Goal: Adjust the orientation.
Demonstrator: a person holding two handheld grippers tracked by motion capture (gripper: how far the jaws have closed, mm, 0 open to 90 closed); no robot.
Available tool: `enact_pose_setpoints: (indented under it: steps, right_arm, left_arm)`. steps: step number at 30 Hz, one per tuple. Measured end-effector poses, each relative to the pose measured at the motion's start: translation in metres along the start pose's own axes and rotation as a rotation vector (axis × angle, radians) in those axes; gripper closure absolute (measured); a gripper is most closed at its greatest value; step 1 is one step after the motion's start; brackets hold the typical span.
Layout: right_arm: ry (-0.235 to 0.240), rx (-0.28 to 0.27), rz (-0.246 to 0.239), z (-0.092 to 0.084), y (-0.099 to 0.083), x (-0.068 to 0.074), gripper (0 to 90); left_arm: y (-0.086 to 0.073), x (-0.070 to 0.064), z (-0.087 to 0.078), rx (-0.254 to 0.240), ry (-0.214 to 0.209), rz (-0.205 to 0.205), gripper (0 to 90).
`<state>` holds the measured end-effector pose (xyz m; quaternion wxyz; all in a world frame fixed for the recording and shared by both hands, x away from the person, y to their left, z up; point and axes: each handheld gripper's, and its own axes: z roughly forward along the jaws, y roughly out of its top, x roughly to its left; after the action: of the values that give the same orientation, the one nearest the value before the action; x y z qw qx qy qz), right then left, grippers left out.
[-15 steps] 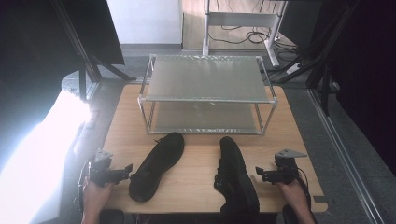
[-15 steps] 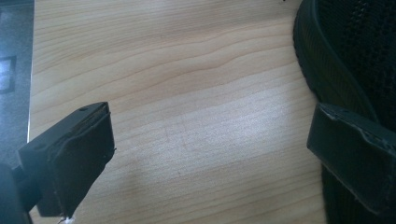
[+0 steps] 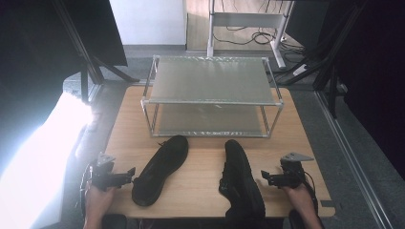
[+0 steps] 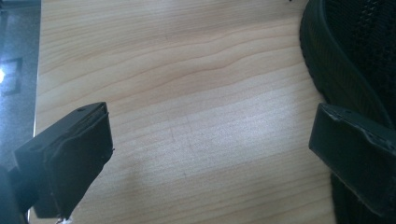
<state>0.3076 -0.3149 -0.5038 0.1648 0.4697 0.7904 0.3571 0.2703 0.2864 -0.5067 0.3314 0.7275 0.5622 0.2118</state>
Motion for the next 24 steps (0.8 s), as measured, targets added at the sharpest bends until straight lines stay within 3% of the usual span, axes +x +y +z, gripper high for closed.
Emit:
enact_pose_setpoints:
  steps: [4, 8, 17, 24]
  right_arm:
    - [-0.001, -0.001, -0.002, 0.000, 0.000, 0.000, 3.0]
    - [0.000, -0.008, -0.002, 0.000, 0.000, 0.000, 2.8]
    - [0.004, -0.014, 0.001, 0.000, 0.000, 0.000, 2.8]
    - [0.004, -0.017, 0.002, 0.001, 0.000, 0.000, 2.8]
  left_arm:
    - [0.001, -0.001, 0.001, -0.013, 0.026, 0.025, 0.0]
    - [0.000, -0.003, 0.003, 0.037, 0.076, 0.066, 0.0]
    - [-0.001, -0.015, 0.002, 0.088, 0.037, 0.105, 0.0]
    - [-0.003, -0.020, -0.005, 0.085, 0.010, 0.091, 2.9]
